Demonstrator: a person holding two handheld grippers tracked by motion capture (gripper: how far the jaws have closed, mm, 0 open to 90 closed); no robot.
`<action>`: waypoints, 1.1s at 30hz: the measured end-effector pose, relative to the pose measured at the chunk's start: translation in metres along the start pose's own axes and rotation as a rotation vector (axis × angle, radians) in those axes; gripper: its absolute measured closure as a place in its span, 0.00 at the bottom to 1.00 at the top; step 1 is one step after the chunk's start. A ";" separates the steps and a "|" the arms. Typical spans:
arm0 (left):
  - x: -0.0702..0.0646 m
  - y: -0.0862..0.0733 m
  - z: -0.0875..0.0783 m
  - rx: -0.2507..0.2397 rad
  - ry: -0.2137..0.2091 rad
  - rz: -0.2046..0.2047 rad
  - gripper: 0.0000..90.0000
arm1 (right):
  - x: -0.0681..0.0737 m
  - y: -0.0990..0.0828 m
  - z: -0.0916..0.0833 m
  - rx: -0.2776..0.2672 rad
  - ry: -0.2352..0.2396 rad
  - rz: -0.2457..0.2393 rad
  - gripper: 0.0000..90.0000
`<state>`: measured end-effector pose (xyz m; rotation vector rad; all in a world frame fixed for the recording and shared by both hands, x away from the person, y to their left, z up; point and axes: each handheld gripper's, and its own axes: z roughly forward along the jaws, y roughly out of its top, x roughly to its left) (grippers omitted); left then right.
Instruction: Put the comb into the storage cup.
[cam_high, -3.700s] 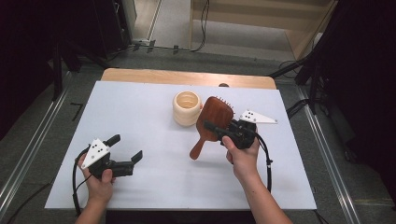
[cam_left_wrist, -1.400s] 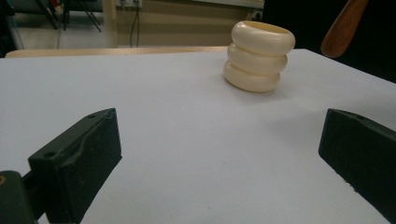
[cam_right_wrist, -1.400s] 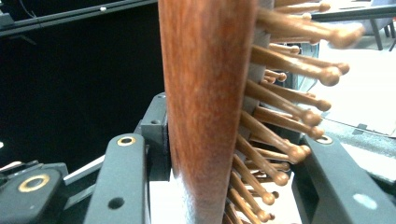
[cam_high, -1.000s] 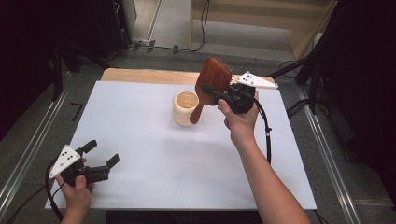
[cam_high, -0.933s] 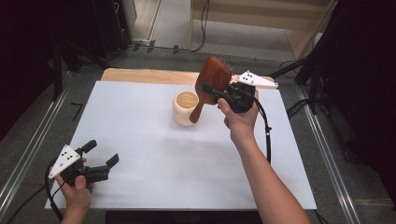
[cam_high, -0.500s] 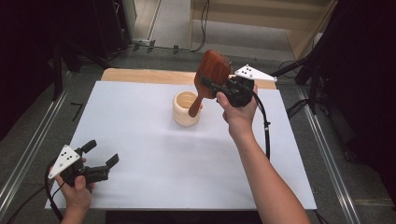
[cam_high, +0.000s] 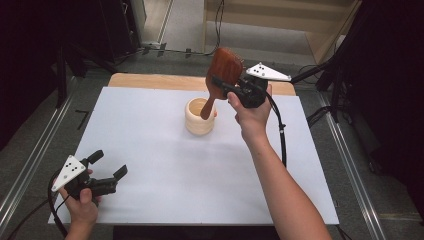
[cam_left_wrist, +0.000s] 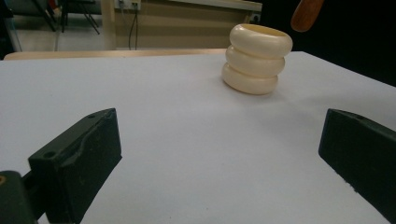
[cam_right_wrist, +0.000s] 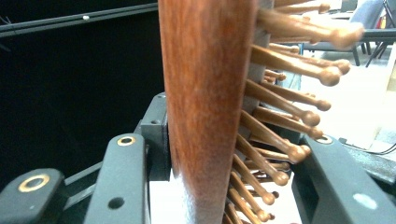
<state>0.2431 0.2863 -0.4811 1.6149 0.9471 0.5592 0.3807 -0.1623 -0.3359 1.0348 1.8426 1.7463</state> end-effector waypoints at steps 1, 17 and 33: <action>0.000 0.000 0.000 0.000 0.000 0.001 0.00 | 0.000 0.000 0.001 -0.001 -0.003 -0.001 0.58; 0.000 0.000 0.001 0.002 -0.004 0.001 0.00 | -0.008 -0.008 0.016 -0.041 -0.044 0.018 0.58; 0.000 0.000 0.001 0.002 -0.012 -0.001 0.00 | -0.015 -0.030 0.035 -0.019 -0.077 0.041 0.58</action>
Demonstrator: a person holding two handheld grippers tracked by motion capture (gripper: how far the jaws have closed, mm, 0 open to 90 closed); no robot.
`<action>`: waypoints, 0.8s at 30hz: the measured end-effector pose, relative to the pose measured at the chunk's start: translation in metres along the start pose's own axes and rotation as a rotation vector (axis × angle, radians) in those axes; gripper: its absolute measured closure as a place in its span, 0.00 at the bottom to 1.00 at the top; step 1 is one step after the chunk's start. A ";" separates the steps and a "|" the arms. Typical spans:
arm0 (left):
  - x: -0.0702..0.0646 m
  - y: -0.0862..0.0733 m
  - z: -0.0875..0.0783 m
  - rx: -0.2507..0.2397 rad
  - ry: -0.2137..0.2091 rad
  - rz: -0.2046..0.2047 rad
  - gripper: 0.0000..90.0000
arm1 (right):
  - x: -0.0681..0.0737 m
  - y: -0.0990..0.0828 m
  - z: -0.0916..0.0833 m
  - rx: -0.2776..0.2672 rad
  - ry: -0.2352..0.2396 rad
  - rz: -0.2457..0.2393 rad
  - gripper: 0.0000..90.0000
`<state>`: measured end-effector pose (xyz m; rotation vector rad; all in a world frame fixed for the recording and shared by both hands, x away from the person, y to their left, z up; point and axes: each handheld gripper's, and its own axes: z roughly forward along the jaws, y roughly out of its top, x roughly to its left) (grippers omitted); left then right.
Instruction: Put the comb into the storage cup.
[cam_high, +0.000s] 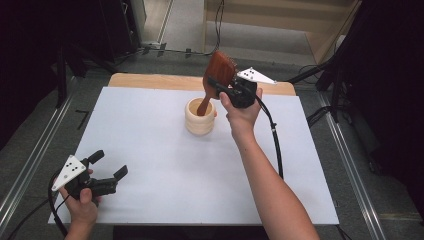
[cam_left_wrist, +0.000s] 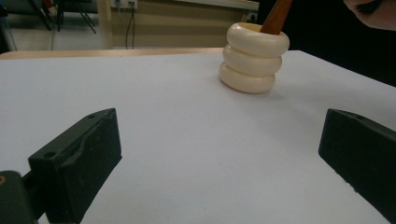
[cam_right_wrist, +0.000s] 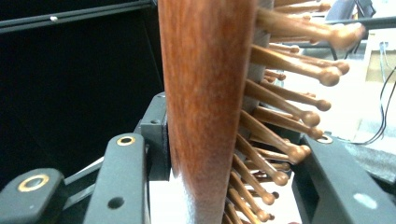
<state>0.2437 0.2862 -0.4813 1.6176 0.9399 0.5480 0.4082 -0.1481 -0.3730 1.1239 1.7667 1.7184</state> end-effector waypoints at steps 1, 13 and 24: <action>0.000 0.000 0.000 0.000 -0.001 0.000 0.00 | 0.000 -0.002 0.001 0.007 -0.003 0.006 0.58; 0.001 0.000 0.000 -0.004 -0.014 -0.005 0.00 | -0.008 -0.028 0.012 0.019 -0.015 0.043 0.57; 0.001 0.000 0.000 0.003 -0.011 0.003 0.00 | -0.016 -0.050 0.020 0.025 -0.029 0.092 0.57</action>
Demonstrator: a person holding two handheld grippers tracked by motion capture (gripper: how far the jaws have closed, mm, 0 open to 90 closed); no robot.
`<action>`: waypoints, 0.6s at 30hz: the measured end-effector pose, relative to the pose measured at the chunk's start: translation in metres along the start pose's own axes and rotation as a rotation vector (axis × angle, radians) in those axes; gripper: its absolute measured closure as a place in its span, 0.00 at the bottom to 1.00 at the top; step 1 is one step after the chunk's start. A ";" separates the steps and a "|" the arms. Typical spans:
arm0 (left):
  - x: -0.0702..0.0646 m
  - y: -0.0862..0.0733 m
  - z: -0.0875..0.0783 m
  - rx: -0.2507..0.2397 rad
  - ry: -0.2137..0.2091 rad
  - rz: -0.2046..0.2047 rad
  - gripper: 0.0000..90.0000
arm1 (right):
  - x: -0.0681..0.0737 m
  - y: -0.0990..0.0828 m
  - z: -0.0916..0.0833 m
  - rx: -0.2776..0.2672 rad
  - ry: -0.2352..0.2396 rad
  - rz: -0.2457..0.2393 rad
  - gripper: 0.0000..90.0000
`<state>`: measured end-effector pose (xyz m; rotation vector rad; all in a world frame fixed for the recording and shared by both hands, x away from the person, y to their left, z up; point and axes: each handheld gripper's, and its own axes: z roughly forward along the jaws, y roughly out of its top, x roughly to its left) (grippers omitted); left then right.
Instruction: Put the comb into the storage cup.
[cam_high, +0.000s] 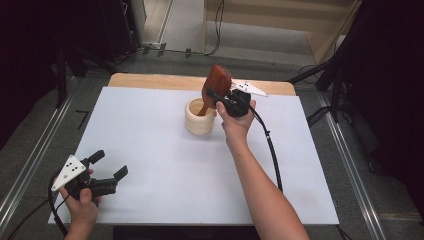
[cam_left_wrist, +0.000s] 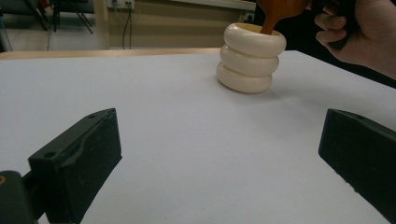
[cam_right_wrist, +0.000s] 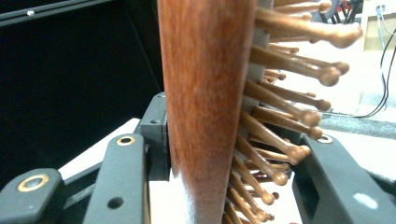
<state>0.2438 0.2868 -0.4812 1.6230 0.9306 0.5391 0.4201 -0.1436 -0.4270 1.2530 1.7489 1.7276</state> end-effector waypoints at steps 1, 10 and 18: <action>0.000 0.000 0.000 -0.001 -0.001 -0.001 0.00 | -0.001 -0.001 0.000 -0.001 -0.002 0.007 0.57; 0.000 0.000 0.000 -0.001 -0.004 0.000 0.00 | -0.007 -0.014 0.005 0.010 -0.024 0.040 0.57; 0.000 0.000 0.000 -0.001 -0.008 -0.001 0.00 | -0.009 -0.018 0.009 -0.003 -0.011 0.092 0.57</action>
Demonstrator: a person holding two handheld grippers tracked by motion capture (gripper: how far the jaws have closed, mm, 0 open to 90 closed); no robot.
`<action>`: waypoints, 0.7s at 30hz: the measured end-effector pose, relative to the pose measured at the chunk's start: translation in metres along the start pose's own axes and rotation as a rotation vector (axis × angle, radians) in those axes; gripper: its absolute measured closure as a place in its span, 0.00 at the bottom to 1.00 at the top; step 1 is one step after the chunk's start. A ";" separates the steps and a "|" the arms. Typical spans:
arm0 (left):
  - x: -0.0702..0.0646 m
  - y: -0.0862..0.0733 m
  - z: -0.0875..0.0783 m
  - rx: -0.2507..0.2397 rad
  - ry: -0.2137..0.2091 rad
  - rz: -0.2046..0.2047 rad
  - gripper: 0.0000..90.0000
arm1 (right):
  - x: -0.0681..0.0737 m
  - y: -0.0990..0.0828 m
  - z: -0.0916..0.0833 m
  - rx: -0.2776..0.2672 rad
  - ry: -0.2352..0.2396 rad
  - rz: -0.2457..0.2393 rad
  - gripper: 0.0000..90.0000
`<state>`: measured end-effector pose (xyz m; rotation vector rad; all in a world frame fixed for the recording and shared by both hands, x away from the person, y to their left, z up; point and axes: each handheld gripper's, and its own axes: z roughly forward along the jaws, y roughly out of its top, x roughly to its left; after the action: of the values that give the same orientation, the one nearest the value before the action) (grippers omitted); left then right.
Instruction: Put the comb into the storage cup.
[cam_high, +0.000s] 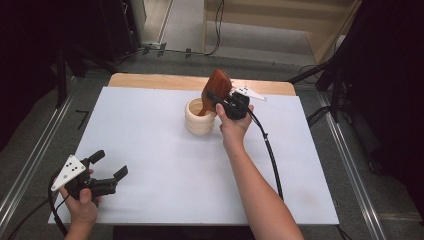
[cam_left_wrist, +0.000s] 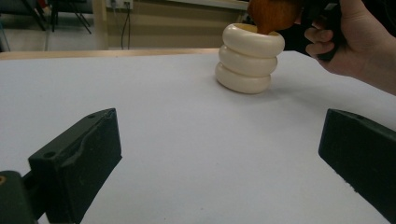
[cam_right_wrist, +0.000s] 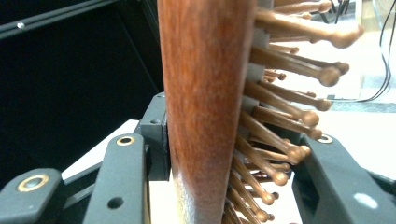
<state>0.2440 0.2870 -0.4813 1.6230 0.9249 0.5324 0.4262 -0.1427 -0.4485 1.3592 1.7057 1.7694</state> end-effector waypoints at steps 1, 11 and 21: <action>0.000 0.000 0.000 0.000 0.000 0.000 0.00 | -0.001 0.000 0.001 0.002 0.002 0.013 0.57; 0.000 0.000 0.000 -0.003 0.003 -0.001 0.00 | -0.009 -0.005 0.005 -0.006 0.002 0.102 0.56; 0.001 0.000 0.001 0.001 0.006 0.001 0.00 | -0.016 -0.004 0.002 0.013 -0.004 0.134 0.51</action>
<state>0.2449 0.2870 -0.4815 1.6236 0.9291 0.5370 0.4348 -0.1531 -0.4587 1.5139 1.6623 1.8271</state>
